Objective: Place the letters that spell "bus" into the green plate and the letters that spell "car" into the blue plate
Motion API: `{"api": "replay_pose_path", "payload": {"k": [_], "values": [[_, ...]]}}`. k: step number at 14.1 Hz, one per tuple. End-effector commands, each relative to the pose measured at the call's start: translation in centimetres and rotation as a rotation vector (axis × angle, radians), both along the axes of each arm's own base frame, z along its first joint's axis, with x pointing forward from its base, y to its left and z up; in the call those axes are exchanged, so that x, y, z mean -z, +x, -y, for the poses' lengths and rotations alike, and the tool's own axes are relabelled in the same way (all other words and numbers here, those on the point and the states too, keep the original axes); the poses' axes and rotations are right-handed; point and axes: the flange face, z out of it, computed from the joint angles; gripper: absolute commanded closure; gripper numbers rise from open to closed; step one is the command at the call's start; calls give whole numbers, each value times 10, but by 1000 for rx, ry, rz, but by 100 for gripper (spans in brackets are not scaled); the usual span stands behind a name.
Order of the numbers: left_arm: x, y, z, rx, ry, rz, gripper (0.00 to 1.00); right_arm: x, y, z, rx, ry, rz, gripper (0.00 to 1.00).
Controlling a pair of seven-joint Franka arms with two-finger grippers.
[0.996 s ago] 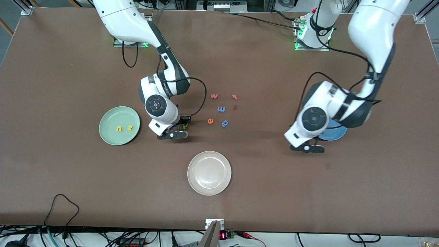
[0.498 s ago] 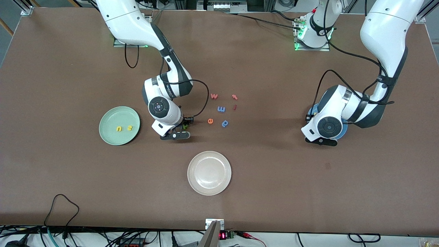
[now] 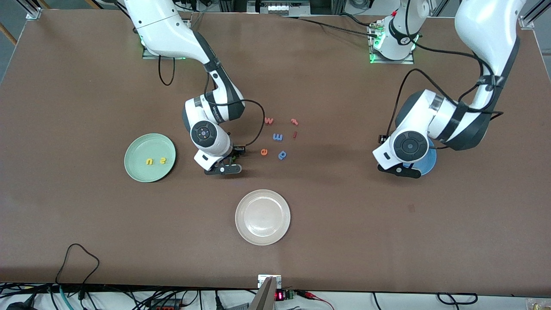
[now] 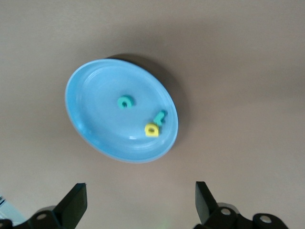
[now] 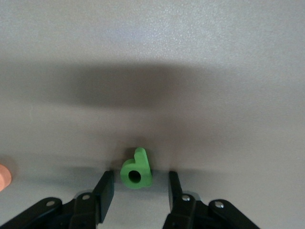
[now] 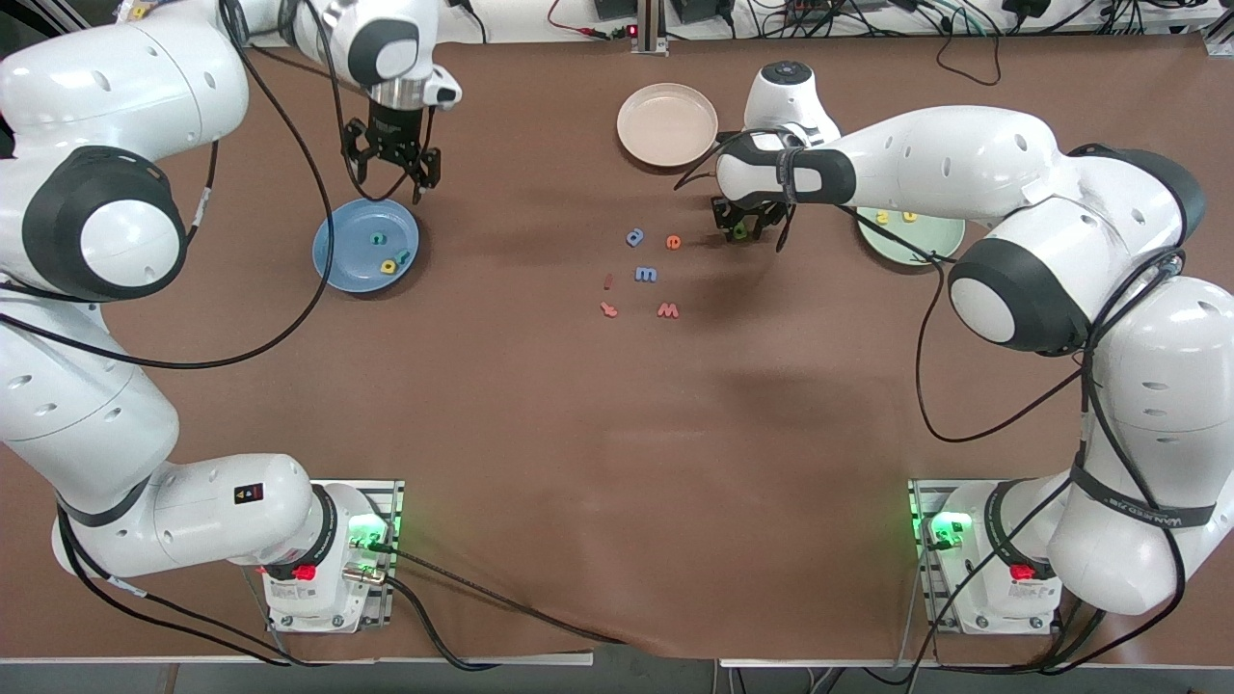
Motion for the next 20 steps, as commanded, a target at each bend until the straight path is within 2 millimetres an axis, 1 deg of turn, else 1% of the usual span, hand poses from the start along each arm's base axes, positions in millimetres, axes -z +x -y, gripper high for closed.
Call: {"api": "replay_pose_path", "payload": {"k": [1,2,3,4,5,6,7,8,9,10,11,12,13,14,15,16,17,18,19,20], "values": [[-85,13,-5,-65,-78,-19,0,5,2,-5,12,1,3,64],[-108,13,-10,-91,-95,-43,0,7,2,-5,5,-1,1,72],[-130,12,-14,-110,-104,-59,0,8,2,-4,1,-1,1,83],[-148,12,-20,-122,-105,-64,0,8,3,-3,1,-1,1,89],[-169,13,-27,-139,-112,-49,0,5,7,1,5,0,6,90],[-195,13,-34,-142,-123,-7,0,-5,14,3,8,12,23,92],[-223,6,-34,-119,-138,43,0,-10,18,3,7,12,26,92],[-241,3,-36,-105,-155,93,0,-29,21,9,21,13,27,92],[-257,0,-50,-112,-192,124,0,-44,25,25,39,-5,1,92],[-269,1,-76,-126,-254,156,0,-60,32,49,68,-34,-27,92],[-270,-4,-99,-138,-320,182,0,-72,39,81,72,-67,-46,92],[-269,-9,-112,-140,-380,253,0,-81,41,112,28,-72,-66,92],[-266,-15,-108,-135,-386,317,0,-83,41,147,7,-75,-75,92],[-267,-25,-113,-141,-384,389,0,-86,39,175,-4,-77,-80,92],[-267,-31,-111,-133,-386,416,0,-88,37,197,-7,-80,-86,92],[-269,-35,-113,-121,-360,423,0,-88,35,215,-2,-81,-88,91],[-272,-39,-110,-110,-336,419,0,-84,34,232,-10,-85,-85,91],[-269,-37,-113,-117,-330,407,0,-78,32,247,-18,-85,-82,90],[-270,-36,-113,-119,-335,411,0,-67,27,260,-11,-84,-78,90],[-271,-36,-111,-114,-334,412,0,-60,19,264,-5,-85,-75,89]]}}
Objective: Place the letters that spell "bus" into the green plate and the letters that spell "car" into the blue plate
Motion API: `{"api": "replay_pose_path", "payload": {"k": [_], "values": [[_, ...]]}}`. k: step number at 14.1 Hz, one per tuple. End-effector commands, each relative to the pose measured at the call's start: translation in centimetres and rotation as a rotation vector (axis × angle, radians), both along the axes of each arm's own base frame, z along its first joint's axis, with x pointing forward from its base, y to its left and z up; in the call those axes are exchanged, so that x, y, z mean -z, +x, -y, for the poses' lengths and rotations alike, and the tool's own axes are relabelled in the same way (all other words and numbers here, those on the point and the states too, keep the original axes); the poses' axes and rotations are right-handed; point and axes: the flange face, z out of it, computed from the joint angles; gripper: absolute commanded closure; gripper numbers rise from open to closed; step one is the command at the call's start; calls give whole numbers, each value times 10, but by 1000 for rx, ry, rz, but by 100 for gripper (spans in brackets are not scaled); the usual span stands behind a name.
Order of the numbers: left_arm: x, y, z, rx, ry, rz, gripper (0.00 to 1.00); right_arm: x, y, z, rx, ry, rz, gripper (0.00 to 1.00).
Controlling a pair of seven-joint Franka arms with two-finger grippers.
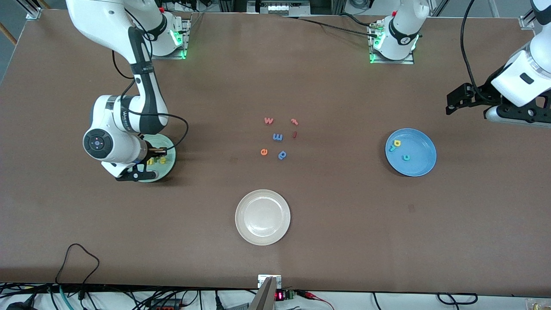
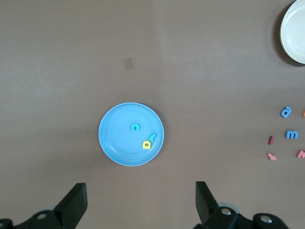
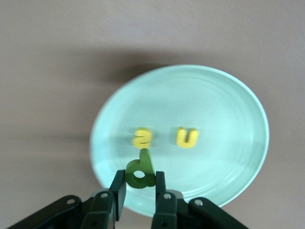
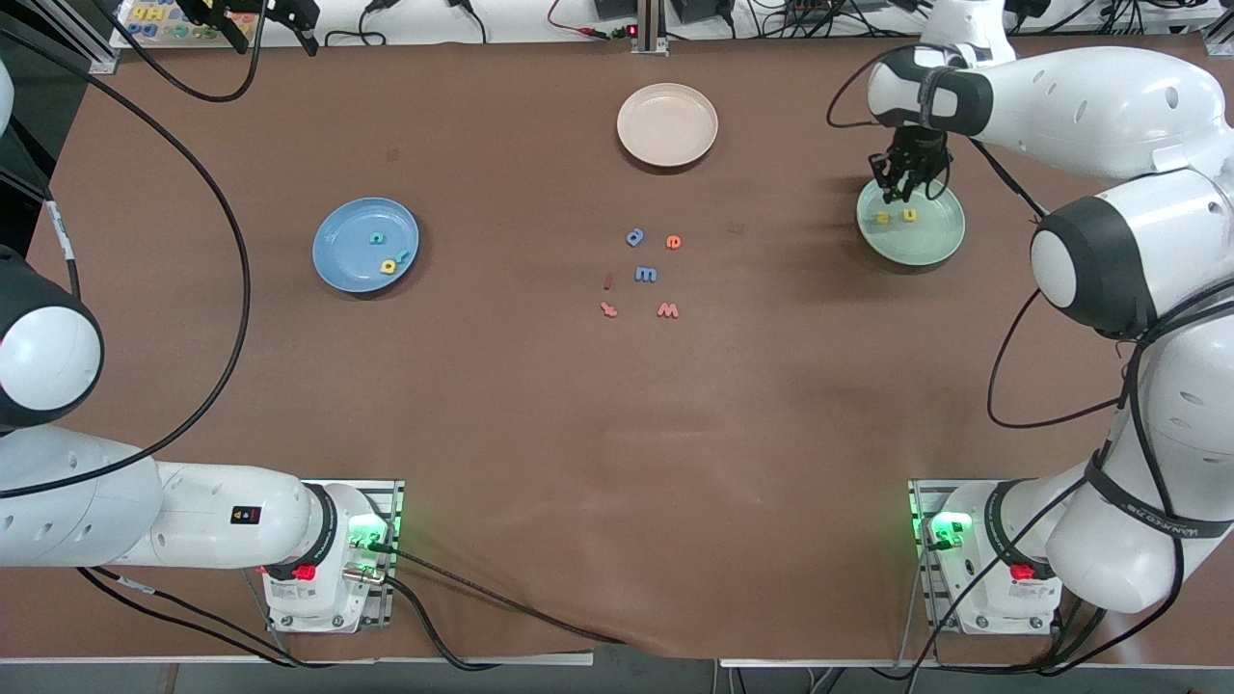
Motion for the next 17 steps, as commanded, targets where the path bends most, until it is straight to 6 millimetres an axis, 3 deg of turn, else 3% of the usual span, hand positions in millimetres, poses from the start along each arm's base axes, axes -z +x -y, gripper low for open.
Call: {"api": "replay_pose_path", "payload": {"k": [1,4,5,6,8,10,12,14,17], "values": [[-2,-6,5,19,22,13,0,19,-25,8,-16,6,16,88],[-2,-6,3,16,24,13,0,33,-34,14,-12,-5,21,84],[-1,-7,3,16,24,7,0,36,-35,12,-13,-6,15,78],[-2,-7,4,18,24,5,0,39,-37,13,-10,-6,8,66],[-1,-8,5,20,24,2,0,36,-36,10,8,-3,7,0],[-2,-8,6,23,25,-1,0,19,-28,7,38,8,23,0],[-1,-8,7,23,25,-4,0,-22,-11,0,117,27,44,0],[-1,-9,8,26,25,-4,0,-75,8,-14,197,42,44,0],[-1,-9,9,27,25,-5,0,-166,32,-14,212,49,50,0]]}}
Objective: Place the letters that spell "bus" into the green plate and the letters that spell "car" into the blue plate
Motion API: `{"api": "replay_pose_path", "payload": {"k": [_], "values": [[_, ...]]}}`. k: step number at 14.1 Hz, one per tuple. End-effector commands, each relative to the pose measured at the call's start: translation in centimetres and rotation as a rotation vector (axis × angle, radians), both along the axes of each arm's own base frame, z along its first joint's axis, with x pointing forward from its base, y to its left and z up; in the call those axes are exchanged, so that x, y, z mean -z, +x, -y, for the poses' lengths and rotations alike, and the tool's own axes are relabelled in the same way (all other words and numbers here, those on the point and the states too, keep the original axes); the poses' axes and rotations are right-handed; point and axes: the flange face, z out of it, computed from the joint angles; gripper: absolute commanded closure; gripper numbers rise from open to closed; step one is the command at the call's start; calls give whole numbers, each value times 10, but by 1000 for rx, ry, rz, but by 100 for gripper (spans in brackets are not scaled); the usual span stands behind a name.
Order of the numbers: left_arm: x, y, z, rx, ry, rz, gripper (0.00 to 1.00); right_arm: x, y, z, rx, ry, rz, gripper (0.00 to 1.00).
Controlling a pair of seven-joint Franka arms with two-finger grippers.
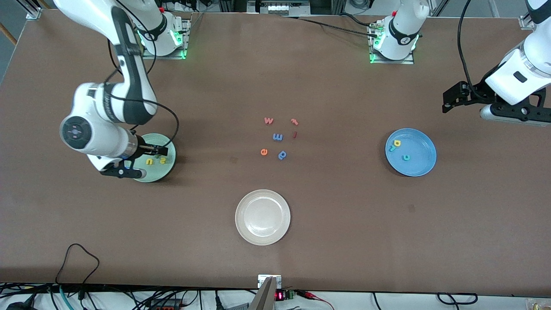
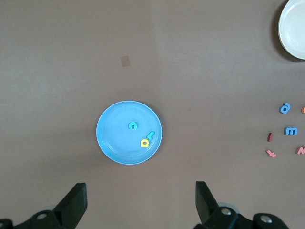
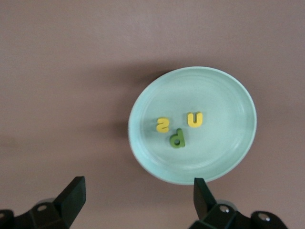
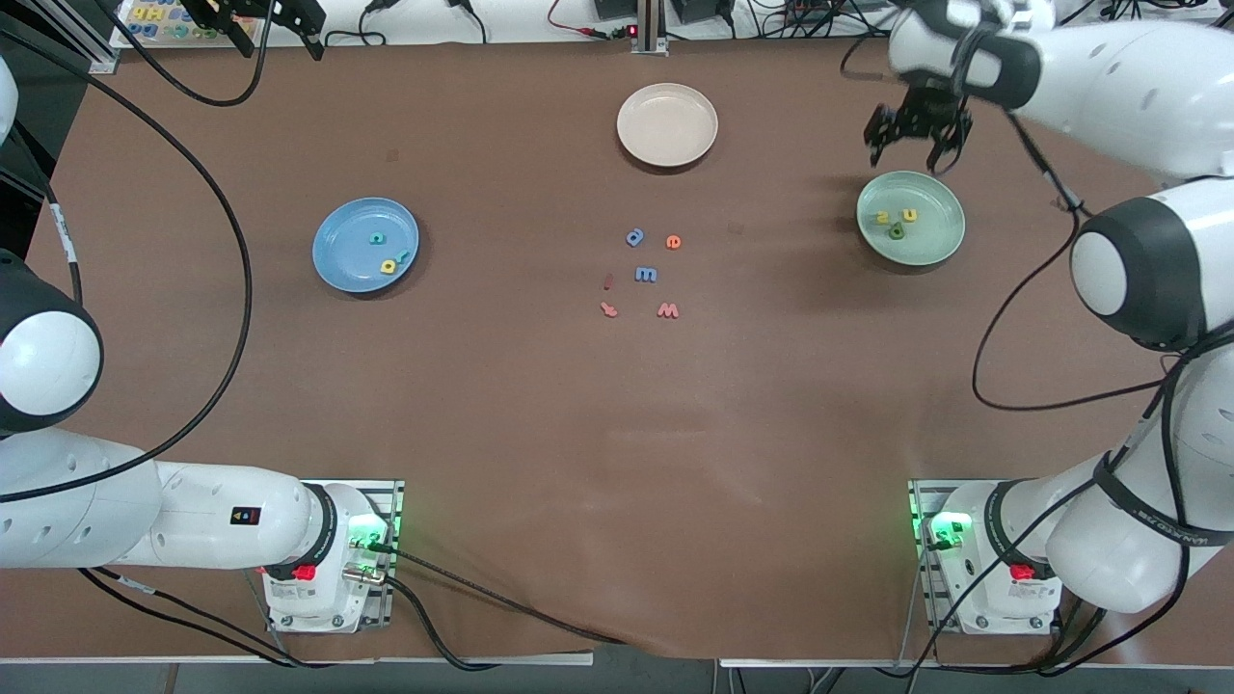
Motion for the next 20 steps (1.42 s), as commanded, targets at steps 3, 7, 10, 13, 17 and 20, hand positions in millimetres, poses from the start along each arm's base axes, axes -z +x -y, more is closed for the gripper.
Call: {"api": "replay_pose_path", "payload": {"k": [3,7,10,13,17,20], "values": [[-4,-7,2,14,23,4,0,-115,26,19,20,-4,55,0],[-4,-7,2,14,23,4,0,-176,25,61,64,34,126,0],[-4,-7,2,15,23,4,0,-236,16,105,87,89,115,0],[-4,-7,2,15,23,4,0,-272,-2,150,51,46,172,0],[-4,-7,1,14,22,4,0,-258,-13,186,18,55,148,0],[-3,-7,1,14,22,2,0,-250,-21,181,-4,4,189,0]]}}
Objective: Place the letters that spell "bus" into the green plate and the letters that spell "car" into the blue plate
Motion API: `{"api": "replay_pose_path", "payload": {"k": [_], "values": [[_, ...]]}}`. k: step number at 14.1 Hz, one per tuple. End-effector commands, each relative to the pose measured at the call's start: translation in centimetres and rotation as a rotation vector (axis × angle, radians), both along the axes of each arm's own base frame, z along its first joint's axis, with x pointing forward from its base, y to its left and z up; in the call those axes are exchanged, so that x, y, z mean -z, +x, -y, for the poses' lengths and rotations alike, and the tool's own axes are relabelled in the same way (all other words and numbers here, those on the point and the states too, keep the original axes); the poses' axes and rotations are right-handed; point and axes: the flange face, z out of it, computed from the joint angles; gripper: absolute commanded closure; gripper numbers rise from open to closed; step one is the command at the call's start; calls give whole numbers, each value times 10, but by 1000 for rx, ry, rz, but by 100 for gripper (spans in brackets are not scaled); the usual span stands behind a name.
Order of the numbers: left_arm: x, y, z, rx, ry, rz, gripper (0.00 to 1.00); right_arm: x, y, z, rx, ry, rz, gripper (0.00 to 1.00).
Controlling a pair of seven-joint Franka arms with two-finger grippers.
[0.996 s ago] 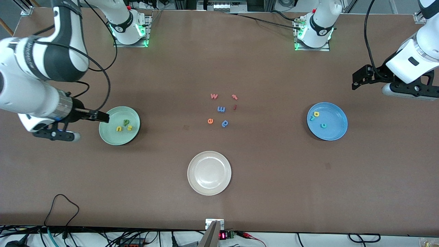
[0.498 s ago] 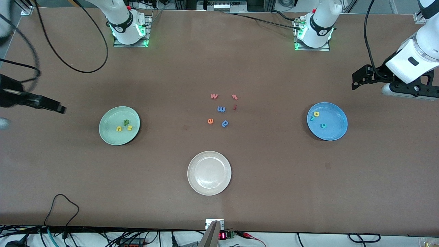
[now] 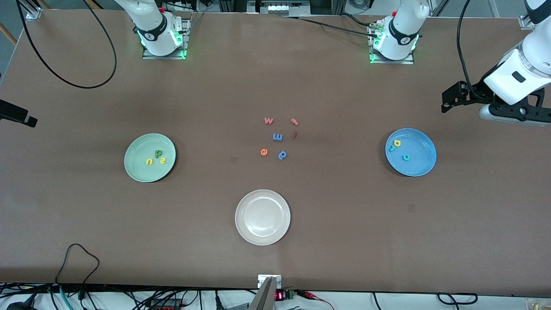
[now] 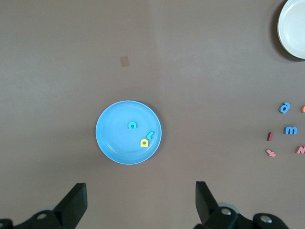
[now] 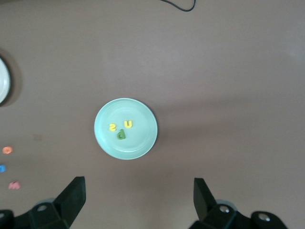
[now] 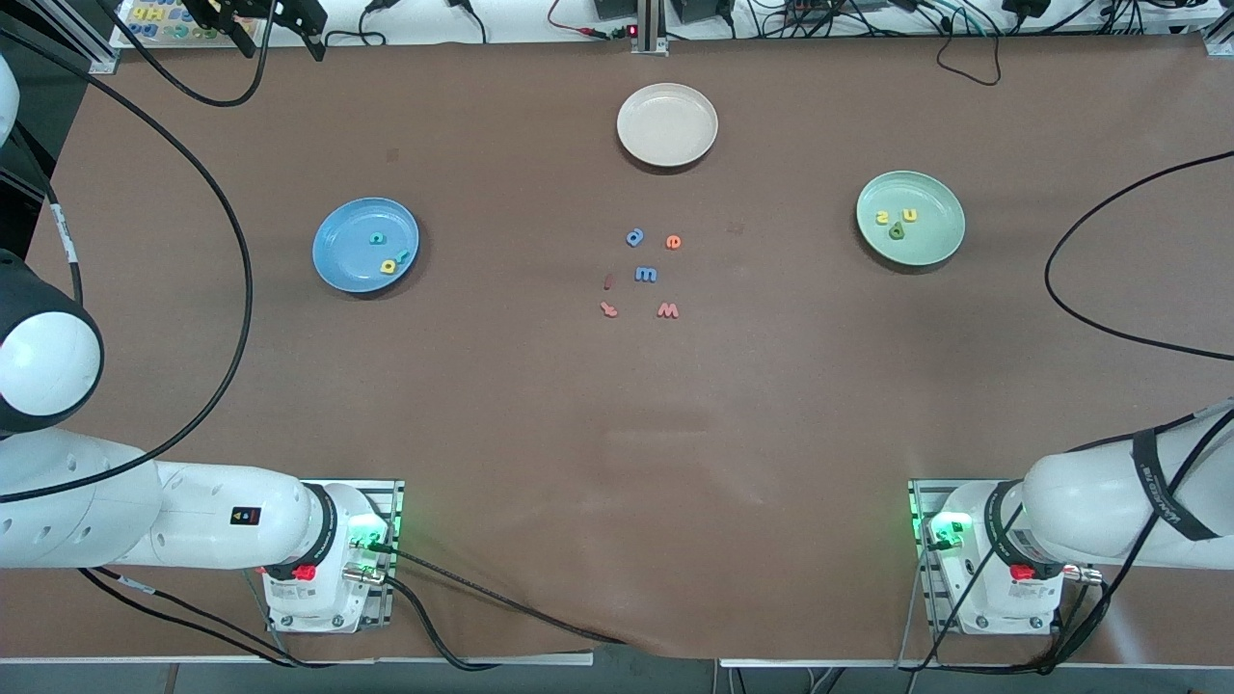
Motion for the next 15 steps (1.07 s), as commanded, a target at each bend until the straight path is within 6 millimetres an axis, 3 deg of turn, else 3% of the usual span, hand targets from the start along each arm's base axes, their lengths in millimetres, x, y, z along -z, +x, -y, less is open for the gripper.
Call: {"api": "replay_pose_path", "payload": {"k": [1,4,10,15], "values": [[-4,-7,0,13,21,4,0,0,-20,-13,-28,-27,28,0],[-4,-7,0,13,22,3,0,3,-23,-17,-37,-29,19,0],[-4,-8,-1,12,22,-2,0,11,-75,-20,-58,-49,32,0],[-4,-8,-1,12,22,-2,0,10,-82,-22,-58,-40,10,0]]}}
